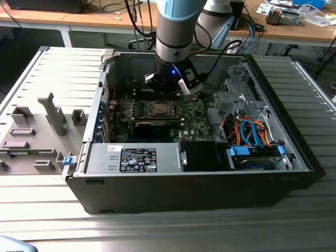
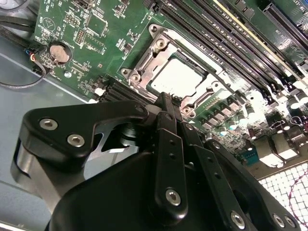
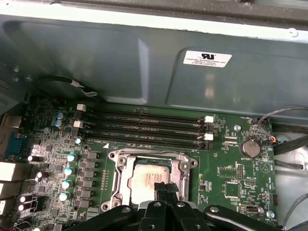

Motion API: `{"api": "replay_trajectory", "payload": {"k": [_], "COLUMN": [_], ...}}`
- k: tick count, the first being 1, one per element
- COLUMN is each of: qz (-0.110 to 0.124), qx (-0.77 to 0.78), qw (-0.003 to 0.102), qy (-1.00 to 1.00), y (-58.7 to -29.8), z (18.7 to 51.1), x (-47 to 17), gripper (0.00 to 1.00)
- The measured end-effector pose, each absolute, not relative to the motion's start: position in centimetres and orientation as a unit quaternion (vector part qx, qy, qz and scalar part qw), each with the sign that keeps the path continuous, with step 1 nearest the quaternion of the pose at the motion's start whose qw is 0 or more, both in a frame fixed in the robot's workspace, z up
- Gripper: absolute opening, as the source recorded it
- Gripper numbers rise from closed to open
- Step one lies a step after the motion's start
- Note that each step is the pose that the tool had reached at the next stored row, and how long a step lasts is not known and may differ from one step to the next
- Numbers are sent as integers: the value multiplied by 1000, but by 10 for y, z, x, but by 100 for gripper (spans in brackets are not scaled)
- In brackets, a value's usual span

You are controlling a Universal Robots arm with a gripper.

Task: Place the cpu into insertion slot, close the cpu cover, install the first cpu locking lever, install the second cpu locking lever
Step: 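Install the second cpu locking lever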

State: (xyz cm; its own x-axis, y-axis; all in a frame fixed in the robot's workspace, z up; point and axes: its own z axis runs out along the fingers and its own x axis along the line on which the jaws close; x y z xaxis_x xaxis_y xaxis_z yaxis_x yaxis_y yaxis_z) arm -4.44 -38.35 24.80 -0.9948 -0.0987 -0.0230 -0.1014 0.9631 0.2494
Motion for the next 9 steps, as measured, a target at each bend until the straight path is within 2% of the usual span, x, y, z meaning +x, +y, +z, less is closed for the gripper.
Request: {"api": "replay_trajectory", "payload": {"k": [9], "qz": [126], "qx": [-50], "qw": [5], "qy": [991], "y": [-384], "z": [248], "x": [-46], "gripper": [11]}}
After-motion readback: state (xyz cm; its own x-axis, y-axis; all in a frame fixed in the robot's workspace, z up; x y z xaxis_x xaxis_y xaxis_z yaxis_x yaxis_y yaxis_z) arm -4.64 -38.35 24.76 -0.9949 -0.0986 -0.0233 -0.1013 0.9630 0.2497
